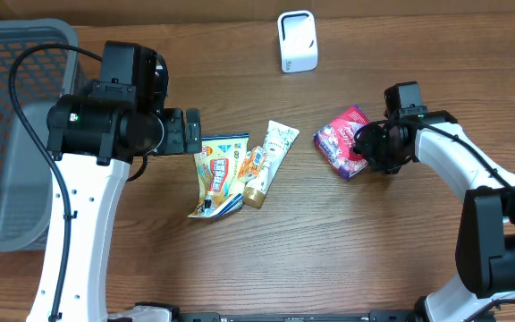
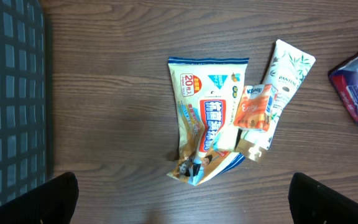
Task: Scan the item barcode
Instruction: 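Hold the Carefree pack in front of the white scanner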
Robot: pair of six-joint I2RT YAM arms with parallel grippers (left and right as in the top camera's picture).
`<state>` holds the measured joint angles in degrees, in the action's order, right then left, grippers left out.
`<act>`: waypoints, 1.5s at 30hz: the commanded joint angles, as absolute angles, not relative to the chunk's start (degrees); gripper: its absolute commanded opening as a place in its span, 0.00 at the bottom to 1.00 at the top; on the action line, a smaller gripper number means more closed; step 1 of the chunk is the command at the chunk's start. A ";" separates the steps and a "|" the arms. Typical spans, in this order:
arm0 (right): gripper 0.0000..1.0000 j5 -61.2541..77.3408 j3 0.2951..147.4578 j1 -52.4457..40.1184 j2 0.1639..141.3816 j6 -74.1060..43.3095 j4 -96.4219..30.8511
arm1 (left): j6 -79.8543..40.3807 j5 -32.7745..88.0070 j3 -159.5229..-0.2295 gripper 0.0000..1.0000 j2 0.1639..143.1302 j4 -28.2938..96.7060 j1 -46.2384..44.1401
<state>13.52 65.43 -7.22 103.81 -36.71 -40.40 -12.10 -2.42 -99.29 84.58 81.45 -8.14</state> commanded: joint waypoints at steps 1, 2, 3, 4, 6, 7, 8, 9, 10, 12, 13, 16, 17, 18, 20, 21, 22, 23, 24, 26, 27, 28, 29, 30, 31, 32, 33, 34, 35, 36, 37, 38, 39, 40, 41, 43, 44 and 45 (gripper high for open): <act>0.27 12.01 64.40 -7.31 104.27 -37.67 -39.24 | -12.88 -3.01 -100.33 1.00 85.03 81.41 -7.90; 0.21 12.01 64.42 -7.31 104.27 -37.52 -38.96 | -12.86 -3.03 -100.33 1.00 85.03 81.41 -7.90; 0.17 12.01 64.51 -7.31 104.27 -37.50 -38.61 | -12.88 -3.01 -100.33 1.00 85.03 81.41 -7.90; 0.10 12.01 64.64 -7.31 104.27 -37.45 -38.39 | -12.88 -3.03 -100.33 1.00 85.03 81.41 -7.90; 0.04 12.05 65.21 -7.31 104.27 -35.94 -38.20 | -12.86 -3.03 -100.33 1.00 85.03 81.41 -7.90; 0.04 12.05 65.89 -7.31 104.27 -34.44 -38.26 | -12.86 -3.01 -100.33 1.00 85.03 81.41 -7.90; 0.04 12.08 66.81 -7.31 104.25 -33.04 -38.41 | -12.86 -3.01 -100.33 1.00 85.03 81.41 -7.90; 0.04 12.12 67.72 -7.33 104.25 -31.97 -38.57 | -12.86 -3.01 -100.33 1.00 85.03 81.41 -7.90; 0.04 12.32 69.14 -7.33 104.25 -30.70 -38.92 | -12.88 -3.01 -100.33 1.00 85.03 81.41 -7.90; 0.04 13.21 71.90 -7.33 104.25 -29.23 -39.79 | -12.88 -3.01 -100.33 1.00 85.03 81.41 -7.90; 0.04 13.85 73.73 -7.33 104.25 -29.02 -40.18 | -12.88 -3.01 -100.33 1.00 85.03 81.41 -7.90; 0.04 16.43 79.11 -7.33 104.25 -28.64 -39.79 | -12.86 -3.03 -100.33 1.00 85.03 81.41 -7.90; 0.04 17.15 80.47 -7.33 104.27 -28.64 -39.29 | -12.86 -3.01 -100.33 1.00 85.03 81.41 -7.90; 0.04 18.09 81.78 -7.35 104.27 -28.64 -38.57 | -12.88 -3.01 -100.33 1.00 85.03 81.38 -7.90; 0.04 20.40 83.99 -7.38 104.27 -28.71 -35.88 | -12.86 -3.03 -100.33 1.00 85.03 81.38 -7.90; 0.04 21.87 84.66 -7.38 104.27 -29.43 -33.45 | -12.88 -3.03 -100.33 1.00 85.03 81.41 -7.90; 0.04 22.79 85.01 -7.38 104.27 -31.40 -30.89 | -12.86 -3.01 -100.33 1.00 85.03 81.41 -7.90; 0.04 23.33 85.06 -7.38 104.27 -34.00 -27.81 | -12.86 -3.01 -100.33 1.00 85.03 81.41 -7.90; 0.04 23.44 85.06 -7.40 104.33 -36.18 -25.67 | -12.88 -3.03 -100.33 1.00 85.03 81.41 -7.90; 0.04 23.70 85.06 -7.57 104.92 -40.56 -20.51 | -12.86 -3.01 -100.33 1.00 85.03 81.41 -7.90; 0.04 23.77 85.06 -7.86 105.60 -42.74 -17.45 | -12.86 -3.01 -100.33 1.00 85.03 81.41 -7.90; 0.04 24.18 85.06 -8.16 106.21 -44.49 -14.39 | -12.88 -3.03 -100.33 1.00 85.03 81.38 -7.90; 0.04 24.58 85.06 -8.47 106.87 -45.65 -12.01 | -12.86 -3.01 -100.33 1.00 85.03 81.41 -7.90; 0.04 24.97 85.10 -8.88 107.77 -47.13 -9.15 | -12.88 -3.03 -100.33 1.00 85.03 81.38 -7.90; 0.04 25.26 85.32 -9.39 108.79 -48.66 -6.79 | -12.88 -3.03 -100.33 0.99 85.03 81.41 -7.90; 0.04 25.50 85.78 -9.91 110.00 -50.02 -4.82 | -12.88 -3.01 -100.33 1.00 85.03 81.38 -7.90; 0.04 25.63 86.26 -10.33 110.78 -50.65 -3.86 | -12.88 -3.01 -100.33 1.00 85.03 81.41 -7.90; 0.04 25.56 87.24 -11.00 112.33 -51.07 -2.96 | -12.86 -3.01 -100.33 1.00 85.03 81.38 -7.90; 0.04 25.26 88.49 -11.77 113.86 -51.05 -2.61 | -12.88 -3.01 -100.33 1.00 85.03 81.41 -7.90; 0.04 24.62 89.82 -12.47 115.26 -51.05 -2.81 | -12.88 -3.01 -100.33 1.00 85.03 81.38 -7.90; 0.04 23.59 91.20 -13.19 116.75 -51.03 -3.27 | -12.88 -3.01 -100.33 1.00 85.03 81.41 -7.90; 0.04 22.46 92.88 -14.00 118.52 -50.76 -3.53 | -12.88 -3.01 -100.33 1.00 85.03 81.41 -7.90; 0.04 21.65 94.41 -14.59 120.01 -50.59 -3.73 | -12.86 -3.01 -100.33 1.00 85.03 81.41 -7.90; 0.04 20.97 95.59 -14.96 121.25 -50.59 -3.79 | -12.88 -3.01 -100.33 1.00 85.03 81.41 -7.90; 0.04 20.29 96.71 -15.22 122.13 -50.57 -3.99 | -12.88 -3.01 -100.33 1.00 85.03 81.41 -7.90; 0.04 18.81 98.19 -15.38 123.00 -50.54 -3.97 | -12.88 -3.01 -100.33 1.00 85.03 81.38 -7.90; 0.04 17.87 98.74 -15.38 123.15 -50.54 -3.99 | -12.86 -3.01 -100.33 1.00 85.03 81.41 -7.90; 0.04 17.06 99.13 -15.38 123.17 -50.52 -4.01 | -12.88 -3.01 -100.33 1.00 85.03 81.41 -7.90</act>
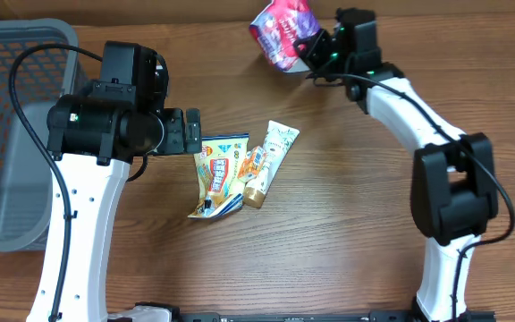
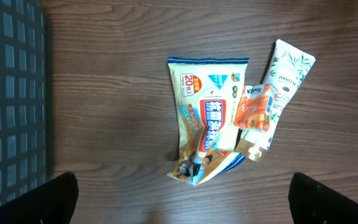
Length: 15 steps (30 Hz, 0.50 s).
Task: Scan the item barcode
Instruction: 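Hold the Carefree pack in front of the white scanner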
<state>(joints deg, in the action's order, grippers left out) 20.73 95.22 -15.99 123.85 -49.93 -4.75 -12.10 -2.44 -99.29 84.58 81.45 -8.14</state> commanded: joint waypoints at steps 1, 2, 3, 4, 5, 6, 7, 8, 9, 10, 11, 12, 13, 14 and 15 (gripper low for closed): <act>0.04 16.47 99.37 -15.38 123.17 -50.61 -4.03 | -12.86 -3.03 -100.33 1.00 85.03 81.41 -7.90; 0.04 16.38 99.59 -15.38 123.17 -50.61 -3.99 | -12.88 -3.01 -100.33 1.00 85.03 81.41 -7.90; 0.04 16.34 99.77 -15.38 123.17 -50.63 -4.01 | -12.86 -3.03 -100.33 1.00 85.03 81.41 -7.90; 0.04 16.29 99.83 -15.38 123.17 -50.65 -4.01 | -12.86 -3.03 -100.33 1.00 85.03 81.41 -7.90; 0.04 16.25 99.83 -15.38 123.17 -50.65 -4.12 | -12.88 -3.03 -100.33 1.00 85.03 81.41 -7.90; 0.04 15.88 99.83 -15.38 123.20 -50.68 -4.45 | -12.88 -3.01 -100.33 1.00 85.03 81.38 -7.90; 0.04 15.14 99.83 -15.38 123.26 -50.70 -4.91 | -12.86 -3.03 -100.33 1.00 85.03 81.41 -7.90; 0.04 14.31 99.83 -15.40 123.28 -50.72 -5.48 | -12.88 -3.03 -100.33 1.00 85.03 81.38 -7.90; 0.04 13.41 99.83 -15.49 123.42 -50.72 -6.20 | -12.86 -3.03 -100.33 1.00 85.03 81.41 -7.90; 0.04 11.86 99.81 -15.70 123.63 -50.68 -7.14 | -12.88 -3.03 -100.33 1.00 85.03 81.41 -7.90; 0.04 10.79 99.81 -15.90 124.01 -50.65 -7.49 | -12.86 -3.01 -100.33 1.00 85.03 81.41 -7.90; 0.04 10.09 99.81 -16.05 124.27 -50.63 -7.60 | -12.88 -3.01 -100.33 1.00 85.03 81.41 -7.90; 0.04 9.28 99.81 -16.14 124.55 -50.65 -7.86 | -12.88 -3.01 -100.33 1.00 85.03 81.41 -7.90; 0.04 8.71 99.81 -16.12 125.10 -50.63 -7.86 | -12.86 -3.03 -100.33 1.00 85.03 81.41 -7.90; 0.04 8.60 99.81 -16.12 125.29 -50.72 -7.86 | -12.88 -3.01 -100.33 1.00 85.03 81.38 -7.90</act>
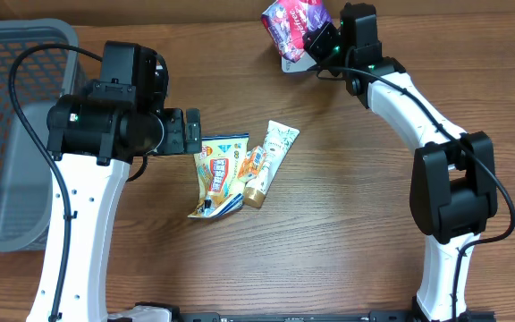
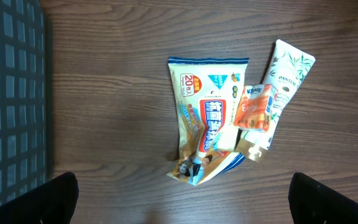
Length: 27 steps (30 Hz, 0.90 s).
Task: Scan the item barcode
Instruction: 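Hold the Carefree pack in front of the white scanner, then carry the Carefree pack off to the right side of the table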
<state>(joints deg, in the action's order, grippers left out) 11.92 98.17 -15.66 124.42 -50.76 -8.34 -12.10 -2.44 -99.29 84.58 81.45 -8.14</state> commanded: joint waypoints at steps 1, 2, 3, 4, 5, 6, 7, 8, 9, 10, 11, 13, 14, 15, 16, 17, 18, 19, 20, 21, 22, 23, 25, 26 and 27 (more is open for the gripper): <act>0.04 8.60 99.81 -16.12 125.67 -50.87 -7.86 | -12.86 -3.01 -100.33 1.00 85.03 81.41 -7.90; 0.04 8.75 99.81 -16.05 125.84 -50.85 -7.86 | -12.86 -3.03 -100.33 1.00 85.03 81.41 -7.90; 0.04 8.82 99.81 -15.97 125.86 -50.78 -7.88 | -12.86 -3.03 -100.33 1.00 85.03 81.41 -7.90; 0.04 8.80 99.81 -15.90 125.89 -50.57 -7.88 | -12.88 -3.01 -100.33 1.00 85.03 81.41 -7.90; 0.04 8.82 99.81 -15.90 125.89 -50.57 -7.88 | -12.88 -3.03 -100.33 1.00 85.03 81.41 -7.90; 0.04 8.95 99.81 -15.90 125.89 -50.61 -7.88 | -12.88 -3.01 -100.33 1.00 85.03 81.38 -7.90; 0.04 9.15 99.81 -15.90 125.89 -50.61 -7.88 | -12.86 -3.01 -100.33 1.00 85.03 81.41 -7.90; 0.04 9.52 99.81 -15.90 125.89 -50.61 -7.88 | -12.88 -3.01 -100.33 1.00 85.03 81.41 -7.90; 0.04 10.02 99.81 -15.90 125.89 -50.61 -7.88 | -12.88 -3.01 -100.33 1.00 85.03 81.41 -7.90; 0.04 10.46 99.83 -15.90 125.89 -50.61 -7.88 | -12.88 -3.01 -100.33 1.00 85.03 81.41 -7.90; 0.04 11.05 99.83 -15.90 125.86 -50.61 -7.88 | -12.86 -3.01 -100.33 1.00 85.03 81.41 -7.90; 0.04 12.08 100.05 -15.81 125.82 -50.57 -7.92 | -12.88 -3.01 -100.33 1.00 85.03 81.41 -7.90; 0.04 12.56 100.38 -15.70 125.82 -50.50 -8.29 | -12.88 -3.01 -100.33 1.00 85.03 81.41 -7.90; 0.04 13.04 100.73 -15.59 125.80 -50.13 -8.49 | -12.88 -3.01 -100.33 1.00 85.03 81.41 -7.90; 0.04 13.93 101.21 -15.38 125.78 -49.04 -8.62 | -12.88 -3.01 -100.33 1.00 85.03 81.41 -7.90; 0.04 14.59 101.75 -15.20 125.69 -48.16 -9.15 | -12.88 -3.01 -100.33 1.00 85.03 81.38 -7.90; 0.04 14.66 102.63 -14.90 125.43 -47.68 -10.50 | -12.88 -3.01 -100.33 1.00 85.03 81.38 -7.90; 0.04 14.41 103.66 -14.52 125.12 -46.48 -12.27 | -12.88 -3.03 -100.33 1.00 85.03 81.41 -7.90; 0.04 14.26 104.73 -14.13 124.75 -45.06 -13.74 | -12.88 -3.03 -100.33 1.00 85.03 81.41 -7.90; 0.04 12.69 107.22 -13.30 123.96 -42.28 -17.61 | -12.86 -3.03 -100.33 1.00 85.03 81.41 -7.90; 0.04 10.85 109.34 -12.53 123.35 -40.88 -21.15 | -12.86 -3.01 -100.33 1.00 85.03 81.38 -7.90; 0.04 9.52 111.02 -11.86 122.89 -40.10 -23.75 | -12.88 -3.01 -100.33 1.00 85.03 81.41 -7.90; 0.04 6.61 115.02 -9.87 121.89 -38.61 -29.54 | -12.88 -3.01 -100.33 1.00 85.03 81.43 -7.90; 0.04 5.52 116.99 -8.62 121.40 -38.19 -32.34 | -12.88 -3.01 -100.33 1.00 85.03 81.38 -7.90; 0.04 4.89 118.98 -7.18 121.05 -37.80 -35.07 | -12.86 -3.03 -100.33 1.00 85.03 81.41 -7.90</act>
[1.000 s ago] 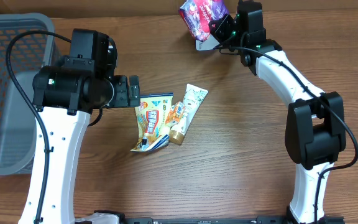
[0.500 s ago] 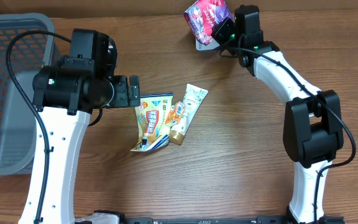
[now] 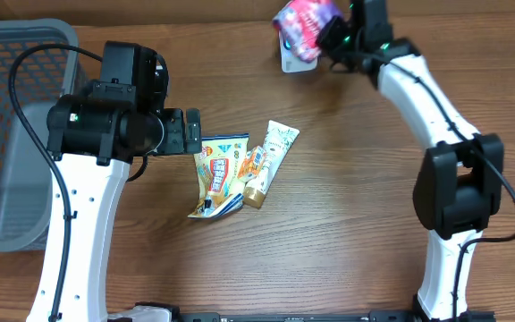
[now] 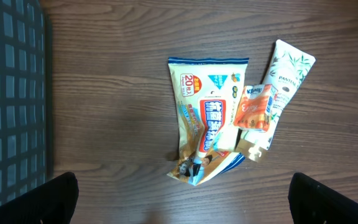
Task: Scan the item barcode
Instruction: 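Carry the Carefree pack off to the right side of the table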
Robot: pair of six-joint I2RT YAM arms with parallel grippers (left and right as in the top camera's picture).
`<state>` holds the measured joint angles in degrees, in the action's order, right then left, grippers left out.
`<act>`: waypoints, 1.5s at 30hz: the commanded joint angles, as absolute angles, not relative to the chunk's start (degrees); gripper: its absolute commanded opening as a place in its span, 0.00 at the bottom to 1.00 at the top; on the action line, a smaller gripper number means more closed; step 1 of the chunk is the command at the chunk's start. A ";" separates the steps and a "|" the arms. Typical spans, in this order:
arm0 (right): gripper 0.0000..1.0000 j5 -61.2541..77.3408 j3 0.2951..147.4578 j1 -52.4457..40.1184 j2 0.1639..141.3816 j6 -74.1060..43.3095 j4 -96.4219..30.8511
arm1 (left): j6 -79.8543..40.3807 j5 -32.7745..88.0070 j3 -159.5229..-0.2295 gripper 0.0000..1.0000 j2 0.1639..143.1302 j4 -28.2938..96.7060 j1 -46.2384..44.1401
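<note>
A pink and red snack packet is held in the air at the table's far edge, with my right gripper shut on its right end. The packet hangs over the white barcode scanner, hiding most of it. My left gripper hovers open above the table's middle. Its dark fingertips show only at the bottom corners of the left wrist view, with nothing between them.
A yellow packet, a small orange sachet and a white tube lie together mid-table below the left gripper. A grey mesh basket stands at the left edge.
The right gripper and the pink packet have shifted slightly right and towards the far edge, still over the scanner. The left arm and the pile below it have not moved.
The right gripper was first at the pink packet lying on the table right of the pile. Then the packet was up at the far edge, left of the scanner. Then it covered the scanner's top, and it hangs there now.
</note>
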<state>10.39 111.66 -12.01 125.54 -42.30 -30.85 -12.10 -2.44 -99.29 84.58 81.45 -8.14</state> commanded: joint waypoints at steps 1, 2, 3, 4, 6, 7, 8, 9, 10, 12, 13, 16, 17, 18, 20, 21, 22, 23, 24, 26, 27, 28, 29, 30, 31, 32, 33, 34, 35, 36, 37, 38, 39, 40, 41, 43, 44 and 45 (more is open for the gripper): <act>0.04 4.64 120.60 -5.72 120.79 -37.63 -37.21 | -12.86 -3.01 -100.33 1.00 85.03 81.38 -7.90; 0.04 4.67 122.19 -3.99 120.55 -37.65 -39.68 | -12.86 -3.01 -100.33 1.00 85.03 81.41 -7.90; 0.04 4.75 123.61 -1.98 120.40 -37.65 -42.00 | -12.88 -3.01 -100.33 1.00 85.03 81.41 -7.90; 0.04 4.75 124.60 0.08 120.22 -37.67 -44.03 | -12.86 -3.03 -100.33 1.00 85.03 81.41 -7.90; 0.04 4.73 125.73 6.46 120.20 -37.80 -48.99 | -12.86 -3.01 -100.33 1.00 85.03 81.41 -7.90; 0.04 4.73 125.71 8.82 120.22 -37.91 -50.72 | -12.88 -3.01 -100.33 1.00 85.03 81.41 -7.90; 0.04 4.67 125.67 11.40 120.25 -38.15 -52.60 | -12.88 -3.01 -100.33 1.00 85.03 81.41 -7.90; 0.04 4.73 125.56 13.85 120.36 -38.13 -54.08 | -12.88 -3.01 -100.33 1.00 85.03 81.41 -7.90; 0.04 4.73 125.40 15.97 120.40 -38.13 -55.16 | -12.88 -3.01 -100.33 1.00 85.03 81.41 -7.90; 0.04 4.73 124.86 20.78 120.40 -38.11 -57.21 | -12.88 -3.03 -100.33 1.00 85.03 81.38 -7.90; 0.04 4.69 124.79 23.24 120.42 -38.09 -58.37 | -12.88 -3.03 -100.33 1.00 85.03 81.38 -7.90; 0.04 3.68 124.09 29.80 120.55 -38.06 -60.95 | -12.86 -3.01 -100.33 1.00 85.03 81.41 -7.90; 0.04 3.40 123.55 32.16 120.55 -38.06 -61.49 | -12.88 -3.03 -100.33 1.00 85.03 81.41 -7.90; 0.04 3.44 122.80 34.41 120.55 -38.06 -61.69 | -12.88 -3.01 -100.33 1.00 85.03 81.38 -7.90; 0.04 3.49 120.60 38.59 120.55 -38.06 -61.69 | -12.88 -3.01 -100.33 1.00 85.03 81.41 -7.90; 0.04 3.51 119.42 40.27 120.55 -38.06 -61.67 | -12.88 -3.01 -100.33 1.00 85.03 81.41 -7.90; 0.04 3.51 117.91 41.87 120.57 -38.04 -61.45 | -12.86 -3.01 -100.33 1.00 85.03 81.38 -7.90; 0.04 3.51 115.66 43.53 120.57 -37.34 -60.55 | -12.88 -3.01 -100.33 1.00 85.03 81.41 -7.90; 0.04 3.46 113.23 45.21 120.57 -36.42 -59.37 | -12.86 -3.01 -100.33 1.00 85.03 81.38 -7.90; 0.04 3.42 109.89 47.05 120.57 -35.40 -56.64 | -12.88 -3.03 -100.33 1.00 85.03 81.41 -7.90; 0.04 3.46 108.42 48.03 120.57 -35.05 -55.44 | -12.88 -3.03 -100.33 1.00 85.03 81.38 -7.90; 0.04 3.46 107.44 48.73 120.57 -35.05 -54.50 | -12.86 -3.03 -100.33 1.00 85.03 81.41 -7.90; 0.04 3.49 106.67 49.74 120.57 -35.07 -53.80 | -12.86 -3.01 -100.33 1.00 85.03 81.38 -7.90; 0.04 3.46 106.37 50.57 120.57 -35.05 -53.58 | -12.86 -3.03 -100.33 1.00 85.03 81.41 -7.90; 0.04 3.46 106.34 51.24 120.57 -34.94 -53.39 | -12.86 -3.01 -100.33 1.00 85.03 81.41 -7.90; 0.04 3.60 106.34 51.94 120.57 -34.02 -52.90 | -12.88 -3.01 -100.33 1.00 85.03 81.38 -7.90; 0.07 3.70 106.37 52.62 120.57 -32.82 -52.45 | -12.88 -3.01 -100.33 1.00 85.03 81.41 -7.90; 0.15 3.68 106.41 53.19 120.57 -32.10 -52.23 | -12.86 -3.03 -100.33 1.00 85.03 81.41 -7.90; 0.31 3.70 106.41 53.63 120.57 -31.27 -52.12 | -12.88 -3.03 -100.33 1.00 85.03 81.41 -7.90; 0.48 3.66 106.41 54.11 120.57 -30.76 -52.12 | -12.86 -3.03 -100.33 1.00 85.03 81.38 -7.90; 0.62 3.70 106.48 54.48 120.57 -30.09 -52.12 | -12.86 -3.01 -100.33 1.00 85.03 81.41 -7.90; 0.69 3.68 106.52 54.87 120.57 -29.89 -52.21 | -12.88 -3.01 -100.33 1.00 85.03 81.41 -7.90; 0.71 3.68 106.59 55.16 120.55 -29.91 -52.40 | -12.88 -3.03 -100.33 1.00 85.03 81.41 -7.90; 0.72 4.14 106.76 55.55 120.53 -29.95 -52.80 | -12.86 -3.01 -100.33 1.00 85.03 81.41 -7.90; 0.73 5.32 107.13 55.90 120.53 -29.95 -53.10 | -12.88 -3.03 -100.33 1.00 85.03 81.38 -7.90; 0.77 9.80 108.18 56.45 120.51 -29.95 -53.74 | -12.88 -3.01 -100.33 1.00 85.03 81.38 -7.90; 0.78 12.47 108.81 56.69 120.51 -29.95 -54.08 | -12.88 -3.01 -100.33 1.00 85.03 81.41 -7.90; 0.80 15.92 109.56 56.77 120.51 -29.95 -54.26 | -12.86 -3.01 -100.33 1.00 85.03 81.41 -7.90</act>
<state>7.53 106.13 56.29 122.30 -30.89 -54.30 -12.10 -2.44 -99.29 84.58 81.45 -8.14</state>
